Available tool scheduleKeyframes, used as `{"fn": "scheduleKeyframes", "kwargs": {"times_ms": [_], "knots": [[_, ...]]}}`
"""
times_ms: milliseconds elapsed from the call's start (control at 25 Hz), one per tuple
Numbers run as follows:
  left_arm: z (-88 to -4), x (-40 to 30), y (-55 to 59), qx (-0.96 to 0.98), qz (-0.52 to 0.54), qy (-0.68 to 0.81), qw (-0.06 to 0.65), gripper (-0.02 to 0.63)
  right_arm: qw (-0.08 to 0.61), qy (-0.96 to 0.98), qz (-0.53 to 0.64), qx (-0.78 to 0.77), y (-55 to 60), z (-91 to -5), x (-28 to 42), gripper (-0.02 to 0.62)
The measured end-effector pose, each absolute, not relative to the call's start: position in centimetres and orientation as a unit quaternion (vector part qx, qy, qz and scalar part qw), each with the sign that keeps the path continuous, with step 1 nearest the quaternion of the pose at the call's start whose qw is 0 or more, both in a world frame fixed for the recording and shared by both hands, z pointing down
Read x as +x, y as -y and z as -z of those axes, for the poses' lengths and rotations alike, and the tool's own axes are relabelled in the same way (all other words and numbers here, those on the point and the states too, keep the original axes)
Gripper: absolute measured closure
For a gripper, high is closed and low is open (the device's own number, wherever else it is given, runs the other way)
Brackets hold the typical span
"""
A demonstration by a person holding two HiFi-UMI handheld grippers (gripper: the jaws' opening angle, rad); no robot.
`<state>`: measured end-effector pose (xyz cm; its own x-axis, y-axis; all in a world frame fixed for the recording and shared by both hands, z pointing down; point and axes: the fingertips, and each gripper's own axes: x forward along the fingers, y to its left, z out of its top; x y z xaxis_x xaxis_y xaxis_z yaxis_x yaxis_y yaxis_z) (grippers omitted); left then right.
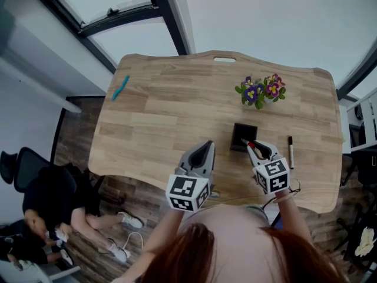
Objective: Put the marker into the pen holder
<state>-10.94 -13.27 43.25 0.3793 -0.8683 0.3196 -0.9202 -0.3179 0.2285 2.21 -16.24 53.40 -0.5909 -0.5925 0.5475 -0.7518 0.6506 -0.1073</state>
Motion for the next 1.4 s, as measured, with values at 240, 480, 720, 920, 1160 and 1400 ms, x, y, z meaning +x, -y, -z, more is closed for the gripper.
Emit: {"fn": "scheduleKeyframes", "kwargs": {"times_ms": [240,480,720,920,1160,1400], "knots": [[-42.9,-10.8,13.1,0.814,-0.066,0.546,0.185,0.604,0.224,0.874,-0.162,0.399,16.1,-52.5,2.4,0.526],[-42.7,-10.2,13.2,0.820,-0.062,0.540,0.179,0.604,0.203,0.870,-0.154,0.422,15.8,-51.4,3.3,0.526],[-42.2,-9.6,13.4,0.829,-0.056,0.530,0.172,0.604,0.188,0.862,-0.146,0.448,15.1,-50.4,4.6,0.532],[-42.2,-8.8,13.5,0.842,-0.055,0.508,0.172,0.604,0.184,0.845,-0.147,0.480,14.1,-50.1,6.1,0.541],[-42.3,-7.6,13.2,0.861,-0.062,0.475,0.169,0.604,0.190,0.822,-0.149,0.516,12.5,-50.4,7.8,0.545],[-43.1,-6.7,12.6,0.877,-0.076,0.444,0.170,0.604,0.181,0.794,-0.155,0.559,11.4,-50.4,9.6,0.545]]}}
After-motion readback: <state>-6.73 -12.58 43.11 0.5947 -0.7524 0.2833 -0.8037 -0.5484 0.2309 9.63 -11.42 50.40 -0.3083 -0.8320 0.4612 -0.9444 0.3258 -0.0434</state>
